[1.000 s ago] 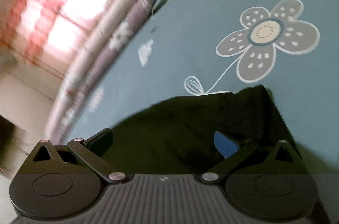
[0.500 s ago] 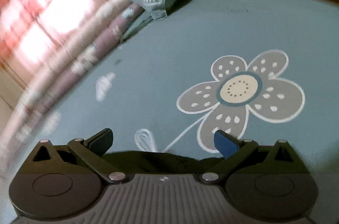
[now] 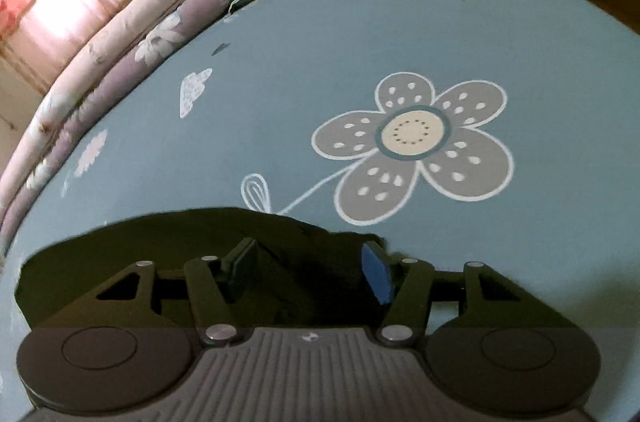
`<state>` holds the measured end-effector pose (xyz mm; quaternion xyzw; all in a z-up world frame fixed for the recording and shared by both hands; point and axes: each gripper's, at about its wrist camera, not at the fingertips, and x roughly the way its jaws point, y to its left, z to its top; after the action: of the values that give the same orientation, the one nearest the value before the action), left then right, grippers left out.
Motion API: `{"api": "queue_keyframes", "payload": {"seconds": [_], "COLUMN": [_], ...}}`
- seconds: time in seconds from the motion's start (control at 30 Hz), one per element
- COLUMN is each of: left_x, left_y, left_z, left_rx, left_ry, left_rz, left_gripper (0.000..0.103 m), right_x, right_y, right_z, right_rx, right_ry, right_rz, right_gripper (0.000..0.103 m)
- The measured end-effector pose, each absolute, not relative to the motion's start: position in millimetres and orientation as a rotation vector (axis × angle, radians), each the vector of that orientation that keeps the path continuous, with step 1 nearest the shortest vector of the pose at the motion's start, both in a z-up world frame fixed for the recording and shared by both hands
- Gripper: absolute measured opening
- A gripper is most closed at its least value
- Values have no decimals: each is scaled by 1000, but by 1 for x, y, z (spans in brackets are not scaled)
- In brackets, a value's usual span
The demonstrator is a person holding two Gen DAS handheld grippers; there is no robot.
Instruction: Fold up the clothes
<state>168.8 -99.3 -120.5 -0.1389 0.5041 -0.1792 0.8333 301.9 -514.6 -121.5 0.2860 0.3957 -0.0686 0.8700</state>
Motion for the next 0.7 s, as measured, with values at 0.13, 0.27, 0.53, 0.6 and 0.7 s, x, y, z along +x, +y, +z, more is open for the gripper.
{"api": "queue_keyframes", "payload": {"seconds": [0.13,0.27,0.53,0.6,0.7], "left_x": [169,169,169,169,169], "left_y": [-99,-100,-100,-100,-101], "left_z": [-121,-121,-122,-122,-122], "left_rx": [-295,-289,-286,-284,-279], "left_ry": [1066,1065,1061,1060,1060], "left_rz": [-381,-382,-383,-383,-381], "left_gripper": [102,102,102,102,102], "right_x": [298,294,299,298,293], "right_y": [-525,-525,-523,-522,-524], "right_z": [-128,-126,-132,-132,-131], "right_rx": [609,622,636,630,641], "right_ry": [850,846,903,883,808], "right_rz": [-156,-102,-79,-54,-26], "right_gripper": [56,48,39,18,9]}}
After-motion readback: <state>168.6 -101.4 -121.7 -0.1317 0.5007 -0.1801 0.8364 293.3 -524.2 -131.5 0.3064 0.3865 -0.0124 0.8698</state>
